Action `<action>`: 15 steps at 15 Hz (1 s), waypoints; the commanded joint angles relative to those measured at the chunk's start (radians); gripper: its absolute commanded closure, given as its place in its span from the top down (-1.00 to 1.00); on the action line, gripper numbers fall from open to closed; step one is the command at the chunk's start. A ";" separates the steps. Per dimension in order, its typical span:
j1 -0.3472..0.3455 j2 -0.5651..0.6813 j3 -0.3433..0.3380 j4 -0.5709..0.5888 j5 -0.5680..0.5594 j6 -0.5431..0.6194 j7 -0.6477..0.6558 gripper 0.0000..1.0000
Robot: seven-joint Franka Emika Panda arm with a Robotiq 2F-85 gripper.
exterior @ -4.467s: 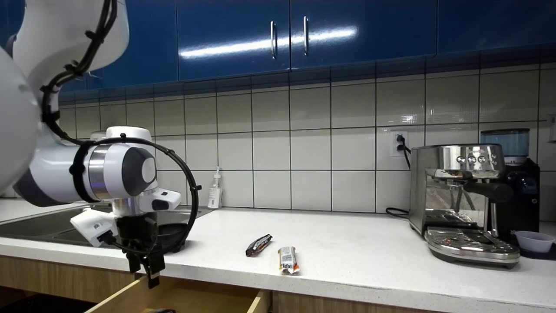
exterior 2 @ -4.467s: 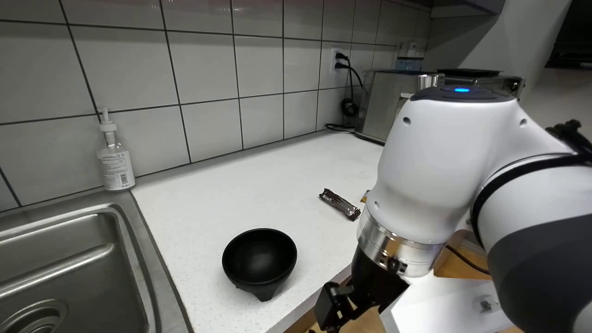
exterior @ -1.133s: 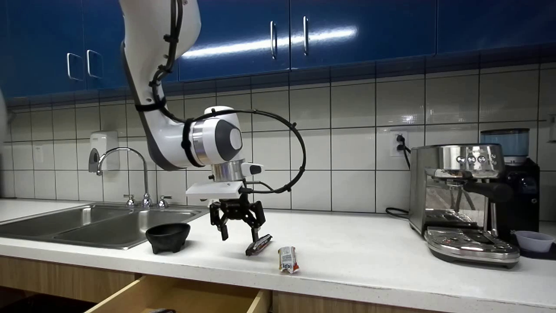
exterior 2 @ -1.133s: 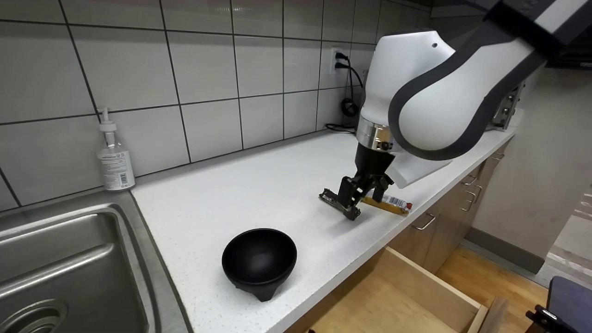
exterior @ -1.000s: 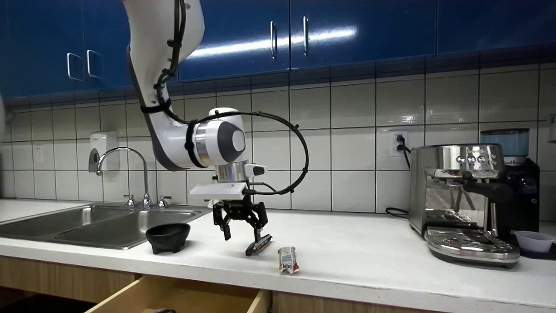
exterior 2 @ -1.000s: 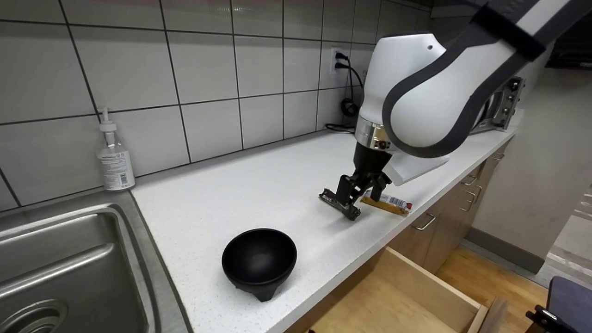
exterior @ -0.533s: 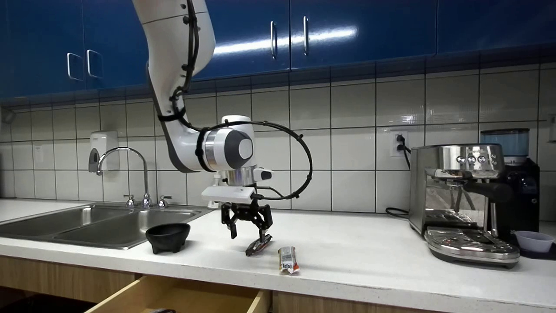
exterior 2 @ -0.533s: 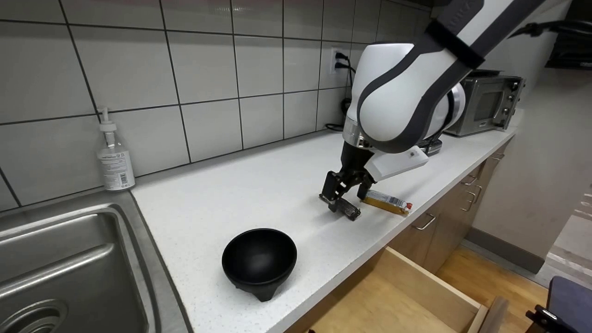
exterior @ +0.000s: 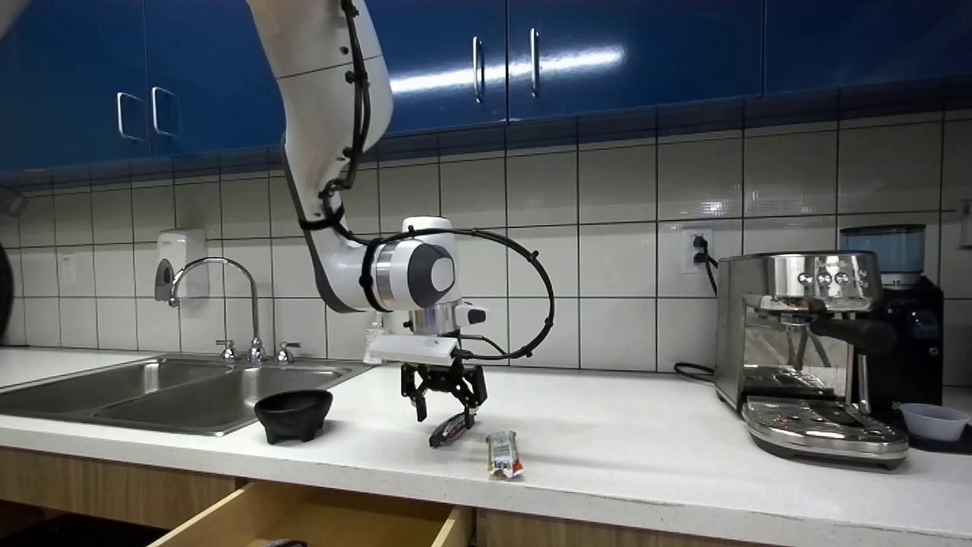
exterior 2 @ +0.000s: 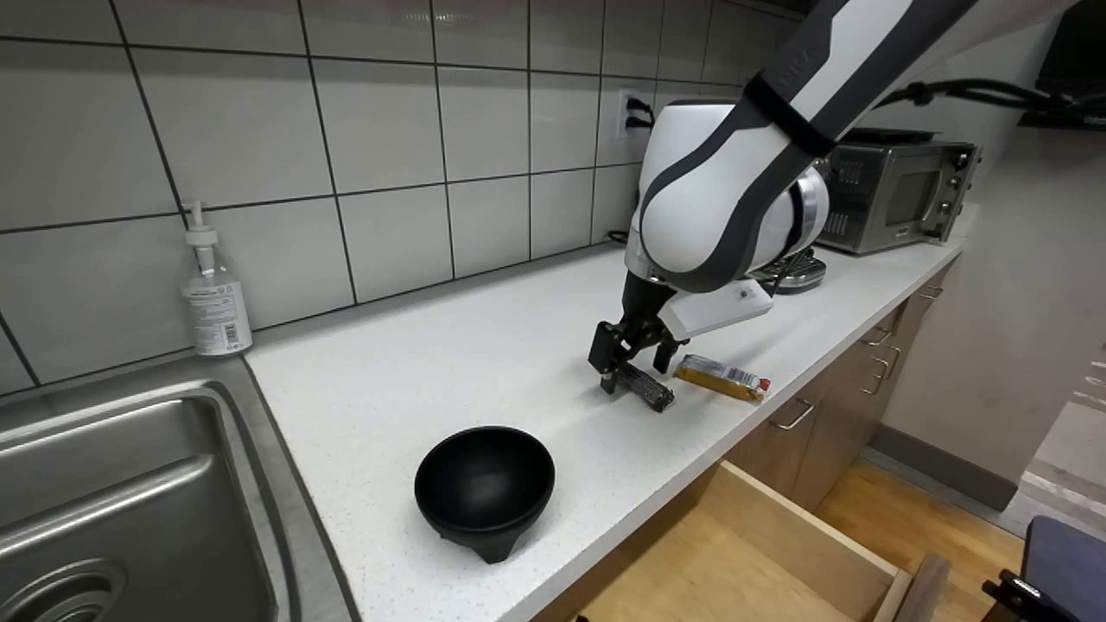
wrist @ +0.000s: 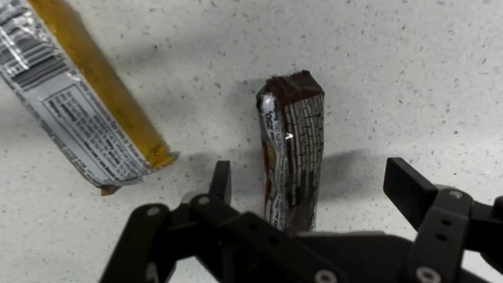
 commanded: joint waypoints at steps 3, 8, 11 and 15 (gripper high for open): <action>-0.042 0.032 0.035 0.064 0.038 -0.029 -0.044 0.17; -0.042 0.025 0.035 0.067 0.037 -0.028 -0.036 -0.64; -0.033 0.012 0.028 0.053 0.029 -0.022 -0.025 -0.99; -0.025 -0.016 0.024 0.019 0.025 -0.009 -0.016 -0.93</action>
